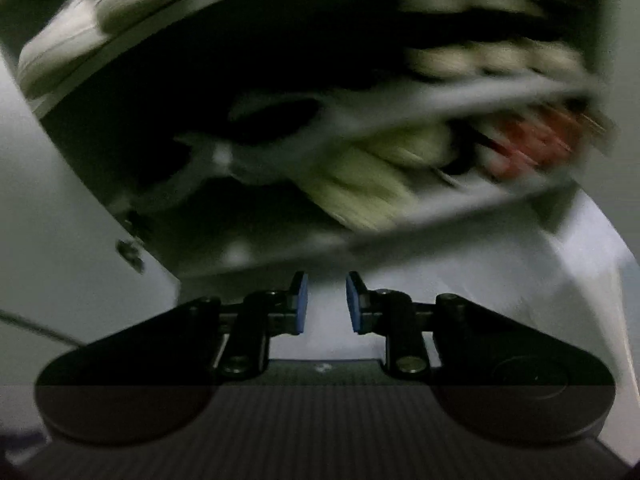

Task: Organize scattered shoes
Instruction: 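Turn the right gripper toward the cream clogs with brown straps on the mat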

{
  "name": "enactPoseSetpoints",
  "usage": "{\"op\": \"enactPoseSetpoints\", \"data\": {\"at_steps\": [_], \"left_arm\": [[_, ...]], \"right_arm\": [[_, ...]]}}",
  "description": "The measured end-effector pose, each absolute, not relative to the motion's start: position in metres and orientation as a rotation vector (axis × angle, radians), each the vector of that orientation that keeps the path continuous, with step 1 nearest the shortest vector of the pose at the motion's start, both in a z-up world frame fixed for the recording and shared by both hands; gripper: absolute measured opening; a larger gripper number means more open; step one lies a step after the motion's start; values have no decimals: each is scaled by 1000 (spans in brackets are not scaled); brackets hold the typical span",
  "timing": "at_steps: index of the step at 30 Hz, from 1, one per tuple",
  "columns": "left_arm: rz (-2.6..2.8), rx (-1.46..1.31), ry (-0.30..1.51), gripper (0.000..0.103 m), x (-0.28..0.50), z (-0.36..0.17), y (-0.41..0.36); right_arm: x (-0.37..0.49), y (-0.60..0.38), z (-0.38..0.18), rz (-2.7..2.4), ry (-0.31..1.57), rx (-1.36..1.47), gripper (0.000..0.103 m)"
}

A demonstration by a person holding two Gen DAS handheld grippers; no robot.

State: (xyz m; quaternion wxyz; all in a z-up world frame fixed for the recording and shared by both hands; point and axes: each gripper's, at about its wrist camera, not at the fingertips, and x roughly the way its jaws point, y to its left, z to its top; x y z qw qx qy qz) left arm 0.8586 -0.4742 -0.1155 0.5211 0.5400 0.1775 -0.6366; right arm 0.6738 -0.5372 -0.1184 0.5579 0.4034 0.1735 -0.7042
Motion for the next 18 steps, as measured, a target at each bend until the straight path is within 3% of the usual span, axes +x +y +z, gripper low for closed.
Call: {"op": "enactPoseSetpoints", "data": {"at_steps": [6,13,18], "left_arm": [[-1626,1334,302,103,785,-141,-455],[-1788,1406,439,103,657,-187,-414],[-1992,1507,538,103,542,-258,-364]], "right_arm": [[602,-384,-131,-1801,478,1189,26],[525,-221,-126,-1991,482,1349,26],[481,-133,-156,-2162,436,1428,26]]}}
